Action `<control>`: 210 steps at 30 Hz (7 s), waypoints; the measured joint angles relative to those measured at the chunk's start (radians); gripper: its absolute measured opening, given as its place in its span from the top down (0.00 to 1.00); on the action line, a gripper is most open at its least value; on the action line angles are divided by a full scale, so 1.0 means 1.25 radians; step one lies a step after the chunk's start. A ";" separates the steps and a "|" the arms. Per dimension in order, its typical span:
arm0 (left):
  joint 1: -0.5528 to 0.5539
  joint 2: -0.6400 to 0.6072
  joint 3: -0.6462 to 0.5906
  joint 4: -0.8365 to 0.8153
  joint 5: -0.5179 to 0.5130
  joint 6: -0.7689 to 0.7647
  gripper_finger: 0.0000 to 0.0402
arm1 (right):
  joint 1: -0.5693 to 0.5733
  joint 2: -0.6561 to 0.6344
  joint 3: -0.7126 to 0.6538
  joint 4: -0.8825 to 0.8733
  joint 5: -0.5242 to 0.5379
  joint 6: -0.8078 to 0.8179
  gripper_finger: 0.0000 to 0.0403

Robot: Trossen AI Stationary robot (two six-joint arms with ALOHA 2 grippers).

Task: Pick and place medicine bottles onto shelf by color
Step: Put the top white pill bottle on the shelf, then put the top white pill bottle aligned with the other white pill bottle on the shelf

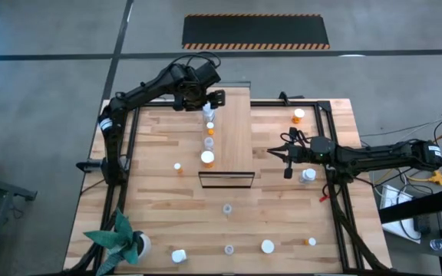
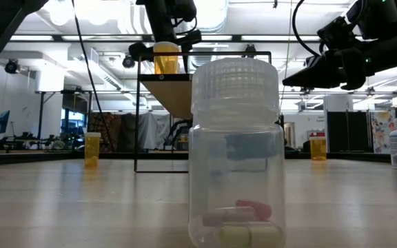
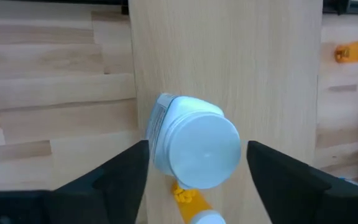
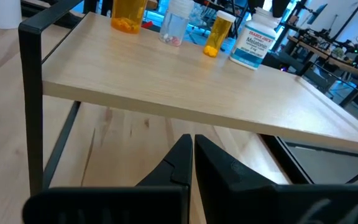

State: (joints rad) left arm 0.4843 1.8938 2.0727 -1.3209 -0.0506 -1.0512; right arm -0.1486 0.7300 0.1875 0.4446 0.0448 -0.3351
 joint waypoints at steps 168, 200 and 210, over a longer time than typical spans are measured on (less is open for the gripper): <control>0.098 -0.637 -1.573 2.028 0.439 0.849 1.00 | 0.248 0.206 0.464 -1.370 0.006 0.568 0.32; 0.098 -0.637 -1.572 2.028 0.438 0.846 1.00 | 0.161 0.204 0.429 -1.206 -0.010 1.256 0.59; 0.098 -0.637 -1.572 2.008 0.438 0.859 1.00 | 0.141 0.293 0.433 -1.092 0.012 1.606 0.51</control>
State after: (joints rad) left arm 0.6064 1.0977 0.1074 1.1896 0.4971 0.0221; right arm 0.0275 1.0963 0.7284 -0.9208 0.0598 1.6720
